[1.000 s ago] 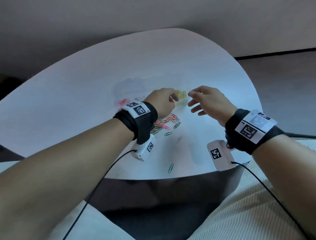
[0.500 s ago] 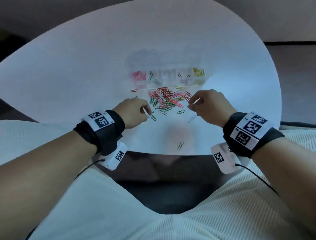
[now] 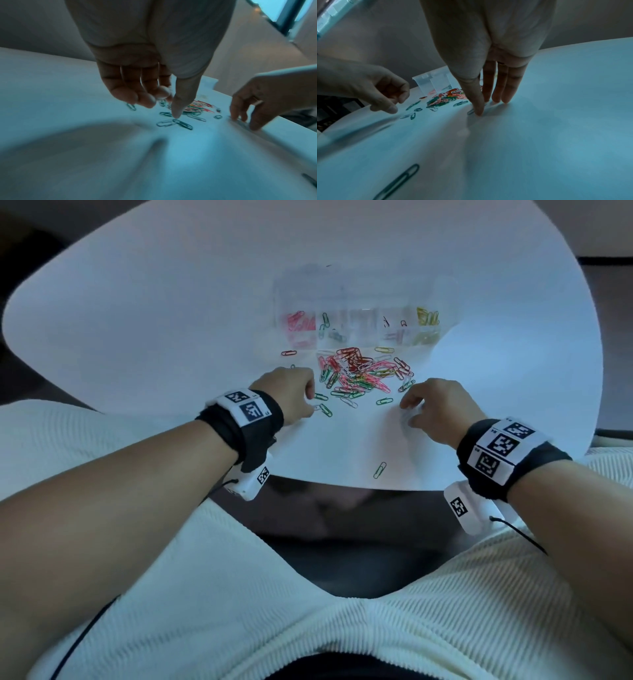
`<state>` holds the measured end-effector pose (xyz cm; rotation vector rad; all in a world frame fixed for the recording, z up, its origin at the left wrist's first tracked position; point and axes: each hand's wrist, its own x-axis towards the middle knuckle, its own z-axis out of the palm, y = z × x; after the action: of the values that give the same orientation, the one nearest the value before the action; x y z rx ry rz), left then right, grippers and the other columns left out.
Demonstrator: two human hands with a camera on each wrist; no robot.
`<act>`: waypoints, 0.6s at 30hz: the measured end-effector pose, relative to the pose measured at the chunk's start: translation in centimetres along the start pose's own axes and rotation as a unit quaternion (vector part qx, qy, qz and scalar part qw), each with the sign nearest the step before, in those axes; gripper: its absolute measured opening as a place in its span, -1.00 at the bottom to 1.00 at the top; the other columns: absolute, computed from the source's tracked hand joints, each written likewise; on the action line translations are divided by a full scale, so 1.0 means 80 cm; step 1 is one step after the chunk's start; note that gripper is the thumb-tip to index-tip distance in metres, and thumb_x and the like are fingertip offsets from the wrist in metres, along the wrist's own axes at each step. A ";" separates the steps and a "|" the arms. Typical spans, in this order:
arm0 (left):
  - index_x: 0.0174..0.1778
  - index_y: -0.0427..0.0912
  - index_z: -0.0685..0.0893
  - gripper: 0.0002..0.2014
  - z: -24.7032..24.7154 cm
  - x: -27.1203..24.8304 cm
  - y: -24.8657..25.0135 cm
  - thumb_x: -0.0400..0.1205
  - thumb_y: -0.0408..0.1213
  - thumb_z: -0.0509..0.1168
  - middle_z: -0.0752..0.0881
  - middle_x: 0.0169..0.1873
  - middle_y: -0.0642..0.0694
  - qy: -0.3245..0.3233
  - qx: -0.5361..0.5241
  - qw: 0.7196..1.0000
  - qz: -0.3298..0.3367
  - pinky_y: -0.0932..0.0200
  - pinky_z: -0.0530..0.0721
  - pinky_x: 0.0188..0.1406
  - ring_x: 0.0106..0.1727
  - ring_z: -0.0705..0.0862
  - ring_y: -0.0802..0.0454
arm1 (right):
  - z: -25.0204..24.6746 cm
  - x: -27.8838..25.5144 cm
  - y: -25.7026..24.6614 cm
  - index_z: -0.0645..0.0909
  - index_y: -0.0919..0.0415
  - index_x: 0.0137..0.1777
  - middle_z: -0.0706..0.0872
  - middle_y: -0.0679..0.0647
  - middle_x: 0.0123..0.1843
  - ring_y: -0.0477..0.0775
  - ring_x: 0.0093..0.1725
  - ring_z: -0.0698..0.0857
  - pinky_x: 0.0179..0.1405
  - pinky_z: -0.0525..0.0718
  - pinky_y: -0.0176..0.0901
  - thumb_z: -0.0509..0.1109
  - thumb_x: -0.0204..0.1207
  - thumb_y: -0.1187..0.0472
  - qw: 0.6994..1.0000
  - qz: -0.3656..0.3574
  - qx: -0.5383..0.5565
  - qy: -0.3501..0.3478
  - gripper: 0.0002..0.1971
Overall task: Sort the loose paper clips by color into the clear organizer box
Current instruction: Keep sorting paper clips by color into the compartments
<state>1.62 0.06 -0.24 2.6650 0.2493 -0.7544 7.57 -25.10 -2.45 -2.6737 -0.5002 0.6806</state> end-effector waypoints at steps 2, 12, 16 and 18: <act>-0.08 0.03 0.53 -0.82 0.001 0.003 -0.008 0.52 -0.12 0.41 0.58 -0.13 0.02 0.002 -0.009 1.000 -0.012 0.11 0.52 -0.15 -0.10 0.60 -0.08 | -0.003 -0.001 -0.006 0.76 0.13 0.03 0.67 0.10 0.02 0.07 -0.08 0.61 -0.10 0.53 -0.18 0.58 0.35 0.32 1.000 -0.026 -0.008 -0.010 -0.75; 0.16 -0.13 0.69 -0.77 0.026 -0.002 0.010 0.59 -0.28 0.36 0.60 0.02 -0.06 0.009 0.004 0.984 0.176 0.16 0.45 -0.02 0.10 0.57 -0.05 | 0.026 -0.031 -0.043 0.79 0.00 0.05 0.68 -0.10 -0.12 -0.06 -0.11 0.58 -0.11 0.49 -0.22 0.60 0.38 0.17 0.956 -0.143 -0.097 -0.235 -0.76; 0.24 -0.18 0.68 -0.73 0.033 -0.001 0.012 0.62 -0.31 0.32 0.59 0.11 -0.15 -0.008 0.024 0.981 0.191 0.10 0.48 0.08 0.16 0.54 -0.09 | 0.027 -0.028 -0.045 0.83 -0.03 -0.12 0.80 -0.04 -0.14 0.02 -0.10 0.67 -0.20 0.52 -0.22 0.54 0.42 0.17 0.972 -0.100 -0.109 -0.182 -0.90; 0.19 -0.18 0.69 -0.76 0.033 0.001 0.009 0.61 -0.33 0.32 0.60 0.09 -0.16 -0.014 0.034 0.983 0.181 0.02 0.53 0.09 0.14 0.56 -0.12 | 0.026 -0.030 -0.045 0.79 -0.02 -0.19 0.78 -0.02 -0.17 0.05 -0.15 0.67 -0.25 0.53 -0.20 0.52 0.43 0.11 0.976 -0.077 -0.112 -0.171 -0.97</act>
<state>0.60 -1.64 -2.16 2.6506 -0.2673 -0.6915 3.62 -22.40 -1.83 -2.6892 -0.9131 1.1041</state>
